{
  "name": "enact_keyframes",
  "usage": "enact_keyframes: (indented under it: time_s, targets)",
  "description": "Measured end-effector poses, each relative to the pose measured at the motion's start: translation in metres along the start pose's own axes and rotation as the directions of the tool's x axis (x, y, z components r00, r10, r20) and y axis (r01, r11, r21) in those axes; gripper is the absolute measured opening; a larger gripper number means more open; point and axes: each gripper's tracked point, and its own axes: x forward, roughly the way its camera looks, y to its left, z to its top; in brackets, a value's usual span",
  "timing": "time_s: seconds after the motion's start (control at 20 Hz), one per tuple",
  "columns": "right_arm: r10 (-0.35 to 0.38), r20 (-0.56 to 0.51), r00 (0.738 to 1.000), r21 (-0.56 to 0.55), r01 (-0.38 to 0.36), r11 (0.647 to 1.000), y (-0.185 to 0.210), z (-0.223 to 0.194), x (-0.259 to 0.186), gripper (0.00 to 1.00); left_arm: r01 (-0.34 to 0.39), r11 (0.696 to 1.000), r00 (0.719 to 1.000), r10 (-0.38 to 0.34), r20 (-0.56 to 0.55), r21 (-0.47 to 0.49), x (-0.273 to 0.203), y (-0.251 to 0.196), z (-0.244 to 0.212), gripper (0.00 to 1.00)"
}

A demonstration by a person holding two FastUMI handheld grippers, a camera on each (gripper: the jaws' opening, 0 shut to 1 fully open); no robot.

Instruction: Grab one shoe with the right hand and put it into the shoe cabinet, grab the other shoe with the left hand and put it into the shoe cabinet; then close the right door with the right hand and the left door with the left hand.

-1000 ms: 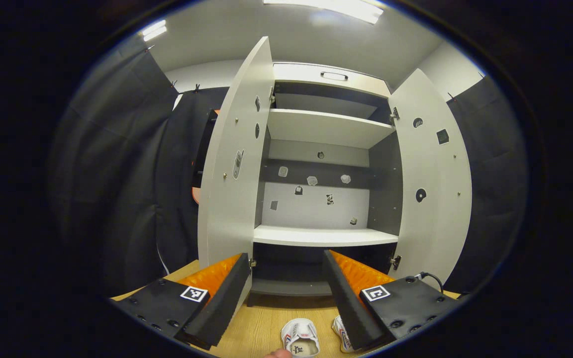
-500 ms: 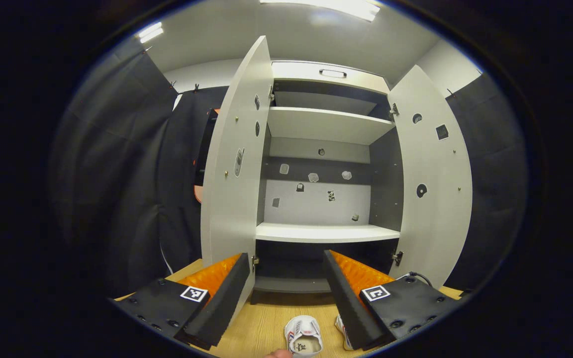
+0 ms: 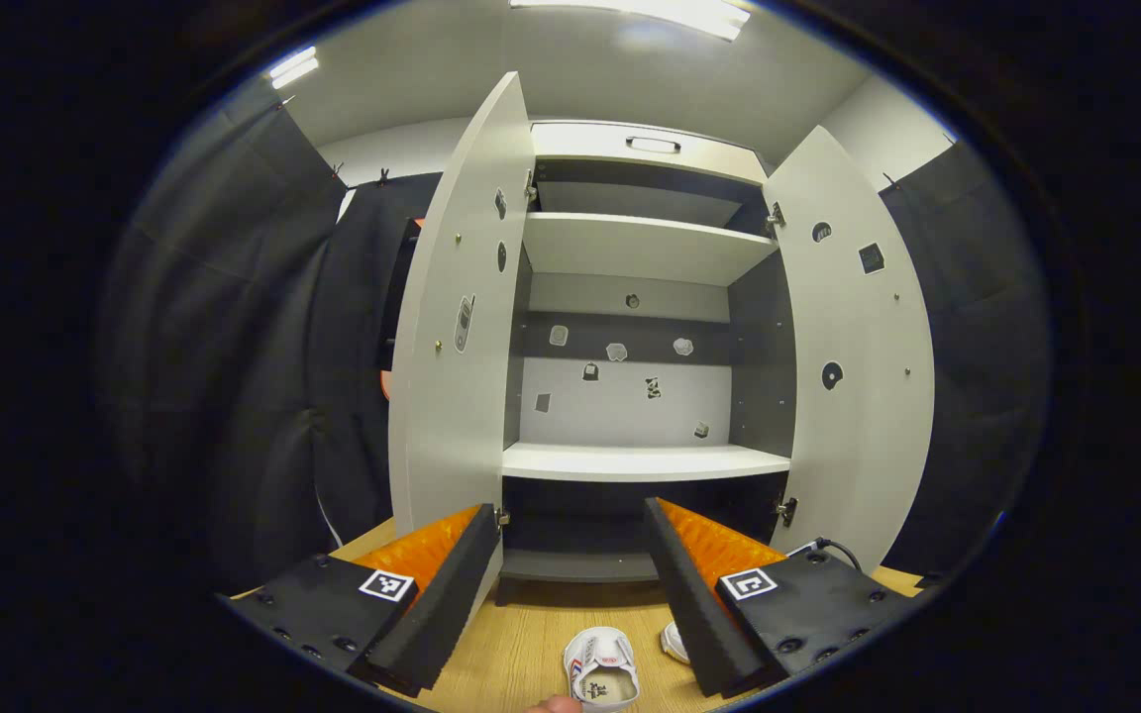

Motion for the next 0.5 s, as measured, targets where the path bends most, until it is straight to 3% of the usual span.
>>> enact_keyframes:
  time_s: [0.15, 0.2, 0.3, 0.5]
  targets:
    - [-0.008, 0.098, 0.995, -0.006, 0.009, 1.000, -0.005, 0.032, -0.025, 0.05, 0.004, 1.000, 1.000, -0.004, -0.002, -0.006, 0.001, -0.002, -0.003, 0.96]
    - [-0.005, 0.120, 0.993, 0.002, 0.005, 1.000, -0.003, 0.044, -0.037, 0.01, 0.006, 1.000, 1.000, -0.006, -0.003, -0.009, 0.002, -0.003, -0.004, 0.96]
    - [-0.004, 0.164, 0.986, 0.037, -0.002, 0.999, -0.006, 0.071, -0.062, 0.05, 0.013, 1.000, 1.000, -0.013, 0.001, -0.014, 0.003, -0.005, -0.003, 0.96]
    - [-0.012, 0.274, 0.962, 0.096, -0.015, 0.995, -0.018, 0.149, -0.119, 0.05, 0.026, 1.000, 1.000, -0.026, 0.005, -0.018, 0.006, -0.009, -0.005, 0.96]
